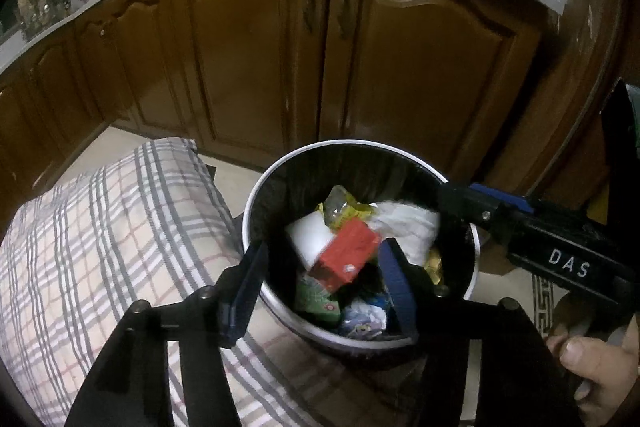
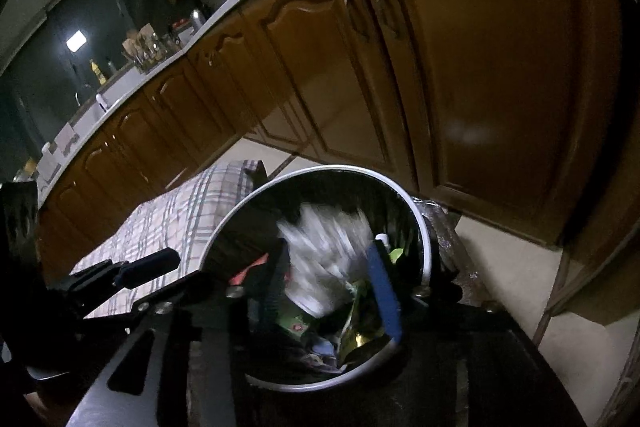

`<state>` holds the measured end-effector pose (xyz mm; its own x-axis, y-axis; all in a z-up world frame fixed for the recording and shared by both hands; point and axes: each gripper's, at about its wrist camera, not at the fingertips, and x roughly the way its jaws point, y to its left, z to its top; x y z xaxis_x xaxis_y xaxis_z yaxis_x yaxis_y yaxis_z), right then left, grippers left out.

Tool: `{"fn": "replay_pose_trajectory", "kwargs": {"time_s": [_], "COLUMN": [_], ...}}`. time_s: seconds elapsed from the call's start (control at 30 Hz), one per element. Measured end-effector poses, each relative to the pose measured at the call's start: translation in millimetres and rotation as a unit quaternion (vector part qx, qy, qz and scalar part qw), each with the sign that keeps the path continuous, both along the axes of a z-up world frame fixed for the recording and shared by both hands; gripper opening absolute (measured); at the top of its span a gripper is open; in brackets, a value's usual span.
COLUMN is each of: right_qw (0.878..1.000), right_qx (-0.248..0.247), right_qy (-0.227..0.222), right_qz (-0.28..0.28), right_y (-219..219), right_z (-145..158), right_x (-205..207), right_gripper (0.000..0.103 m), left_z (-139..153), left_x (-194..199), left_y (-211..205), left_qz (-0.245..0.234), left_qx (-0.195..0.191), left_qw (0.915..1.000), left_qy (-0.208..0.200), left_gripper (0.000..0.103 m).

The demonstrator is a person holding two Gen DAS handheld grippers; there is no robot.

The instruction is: Collect trash

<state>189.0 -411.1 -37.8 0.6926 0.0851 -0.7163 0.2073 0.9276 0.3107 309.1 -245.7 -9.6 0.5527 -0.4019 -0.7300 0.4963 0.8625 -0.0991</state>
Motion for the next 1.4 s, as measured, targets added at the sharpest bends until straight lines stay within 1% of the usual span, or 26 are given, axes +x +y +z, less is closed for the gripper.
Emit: {"fn": "replay_pose_trajectory", "kwargs": {"time_s": [0.07,0.17,0.23,0.3,0.37,0.4,0.47,0.57,0.6,0.63,0.77,0.8,0.87,0.9,0.97,1.07,1.17,1.2,1.23,1.3,1.4], "right_qw": [1.000,1.000,1.000,1.000,0.999,0.999,0.999,0.998,0.998,0.997,0.995,0.994,0.992,0.991,0.988,0.981,0.964,0.958,0.955,0.954,0.959], "right_qx": [0.002,0.005,0.006,0.006,0.005,0.004,0.000,-0.005,-0.008,-0.011,-0.032,-0.037,-0.053,-0.062,-0.082,-0.114,-0.168,-0.185,-0.196,-0.199,-0.191], "right_qy": [-0.004,-0.010,-0.015,-0.023,-0.032,-0.036,-0.047,-0.062,-0.066,-0.070,-0.093,-0.098,-0.111,-0.118,-0.132,-0.157,-0.207,-0.218,-0.221,-0.221,-0.206], "right_qz": [-0.003,-0.003,-0.004,-0.004,-0.005,-0.006,-0.007,-0.007,-0.007,-0.008,-0.011,-0.011,-0.011,-0.013,-0.016,-0.019,-0.029,-0.032,-0.036,-0.031,-0.024], "right_y": [0.1,1.5,4.0,8.4,13.5,17.5,28.3,45.8,50.7,56.1,82.4,87.3,98.5,104.3,115.8,129.6,146.6,152.0,156.3,162.2,164.3], "right_z": [1.8,4.9,8.0,11.7,16.1,18.4,23.1,28.2,29.6,31.1,39.9,42.4,48.5,52.3,60.7,74.1,86.6,87.6,86.1,78.0,63.6], "right_x": [-2.4,-5.1,-9.2,-15.4,-22.2,-25.5,-37.2,-54.2,-57.9,-62.5,-82.3,-86.2,-94.7,-98.7,-108.3,-122.3,-140.9,-146.1,-149.8,-153.8,-153.5], "right_gripper": [0.051,0.054,0.057,0.062,0.070,0.072,0.082,0.091,0.092,0.093,0.100,0.100,0.101,0.102,0.102,0.103,0.103,0.103,0.103,0.103,0.103], "left_z": [1.0,1.8,4.1,6.2,7.9,8.1,9.3,11.5,12.6,14.7,23.7,25.7,31.7,34.5,41.2,46.7,44.0,41.5,37.5,32.3,23.9], "left_x": [-3.9,-11.9,-18.5,-26.7,-38.8,-43.7,-58.2,-80.7,-87.5,-97.6,-129.9,-138.8,-159.4,-167.9,-184.1,-206.4,-225.4,-232.2,-235.9,-243.1,-254.5], "left_y": [6.8,20.4,33.3,44.3,58.8,64.8,79.8,98.7,104.0,111.9,131.7,135.7,147.4,152.2,163.9,178.2,185.2,187.7,189.1,191.8,193.5], "left_qz": [0.005,0.016,0.026,0.038,0.053,0.060,0.075,0.090,0.094,0.100,0.112,0.114,0.121,0.125,0.133,0.143,0.158,0.163,0.165,0.170,0.176], "left_qx": [-0.004,-0.010,-0.021,-0.031,-0.044,-0.049,-0.060,-0.072,-0.077,-0.083,-0.094,-0.094,-0.097,-0.100,-0.113,-0.126,-0.117,-0.114,-0.112,-0.107,-0.096], "left_qw": [1.0000,0.9998,0.9994,0.9988,0.9976,0.9969,0.9951,0.9926,0.9916,0.9901,0.9853,0.9840,0.9798,0.9777,0.9726,0.9655,0.9596,0.9579,0.9572,0.9565,0.9546], "left_qy": [-0.001,-0.004,-0.005,-0.007,-0.011,-0.014,-0.023,-0.038,-0.044,-0.053,-0.089,-0.099,-0.126,-0.136,-0.153,-0.177,-0.201,-0.207,-0.210,-0.211,-0.220], "left_gripper": [0.058,0.060,0.061,0.063,0.066,0.067,0.071,0.073,0.074,0.079,0.085,0.087,0.095,0.097,0.102,0.102,0.102,0.102,0.102,0.102,0.102]}}
